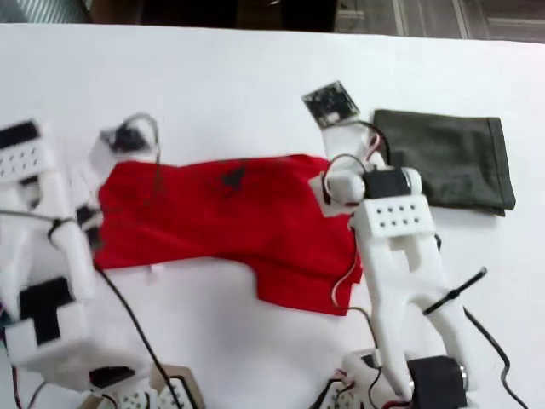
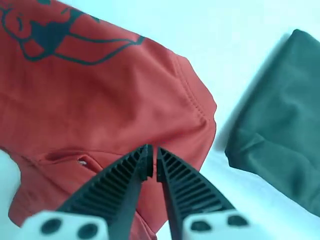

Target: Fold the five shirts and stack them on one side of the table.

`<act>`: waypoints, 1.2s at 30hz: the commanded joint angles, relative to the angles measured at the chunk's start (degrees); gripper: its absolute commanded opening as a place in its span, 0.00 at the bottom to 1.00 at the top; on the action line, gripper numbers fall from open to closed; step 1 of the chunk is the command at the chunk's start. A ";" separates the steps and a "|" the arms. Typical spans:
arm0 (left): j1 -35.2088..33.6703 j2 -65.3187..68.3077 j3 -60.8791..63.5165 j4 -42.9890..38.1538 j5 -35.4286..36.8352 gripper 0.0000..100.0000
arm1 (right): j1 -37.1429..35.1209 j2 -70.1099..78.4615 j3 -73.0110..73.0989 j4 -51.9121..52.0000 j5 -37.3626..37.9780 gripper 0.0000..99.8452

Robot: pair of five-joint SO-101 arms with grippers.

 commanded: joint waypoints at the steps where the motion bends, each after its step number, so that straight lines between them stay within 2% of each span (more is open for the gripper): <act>1: -1.85 -7.38 11.30 -8.26 -8.35 0.22 | -0.31 -2.95 0.09 1.45 1.14 0.02; 10: -5.27 -8.26 26.86 -33.85 -14.42 0.22 | -0.31 -3.30 -2.02 9.01 1.14 0.02; 18: -5.19 -8.18 32.40 -43.69 -16.62 0.22 | -0.40 -3.30 -5.71 13.32 0.97 0.02; 25: -3.60 -8.79 30.90 -40.97 -16.09 0.22 | -0.40 -2.86 -5.63 13.05 0.88 0.02; 30: -1.32 -8.70 28.35 -39.03 -11.08 0.22 | -0.40 -2.86 -5.63 12.97 0.88 0.02; 34: 0.00 -8.26 28.70 -38.86 -10.29 0.22 | -0.40 -2.86 -5.63 13.05 0.88 0.02; 36: 0.09 -8.26 29.41 -38.24 -10.29 0.19 | -0.40 -2.86 -5.54 13.05 0.88 0.02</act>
